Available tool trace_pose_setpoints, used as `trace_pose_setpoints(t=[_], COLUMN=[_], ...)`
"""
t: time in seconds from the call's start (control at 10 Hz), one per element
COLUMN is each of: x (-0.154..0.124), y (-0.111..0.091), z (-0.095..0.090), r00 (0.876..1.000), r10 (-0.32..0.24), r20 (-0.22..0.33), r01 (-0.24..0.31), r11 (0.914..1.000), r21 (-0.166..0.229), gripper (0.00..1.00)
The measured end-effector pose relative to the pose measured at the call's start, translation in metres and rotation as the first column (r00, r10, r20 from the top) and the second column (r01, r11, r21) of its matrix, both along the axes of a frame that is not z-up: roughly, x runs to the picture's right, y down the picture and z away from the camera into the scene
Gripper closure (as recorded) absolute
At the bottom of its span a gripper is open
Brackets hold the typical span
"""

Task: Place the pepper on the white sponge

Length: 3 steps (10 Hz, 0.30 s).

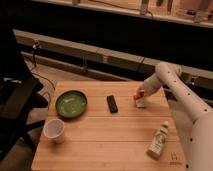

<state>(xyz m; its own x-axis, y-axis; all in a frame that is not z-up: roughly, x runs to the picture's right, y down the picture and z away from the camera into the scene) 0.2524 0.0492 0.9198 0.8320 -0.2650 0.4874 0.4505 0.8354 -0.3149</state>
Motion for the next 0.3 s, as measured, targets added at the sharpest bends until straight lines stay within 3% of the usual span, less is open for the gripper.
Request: trace_pose_setpoints(t=[0.1,0.3], x=[0.0012,0.0006], y=[0.0018,-0.0016], z=[0.0031,0.0002], r00=[1.0,1.0], r10=[0.005,0.005], r20=[-0.005,0.005], r01=[-0.005,-0.005], r11=[0.9999,0.9999], r21=[-0.013,0.012], gripper=[0.36,0.52])
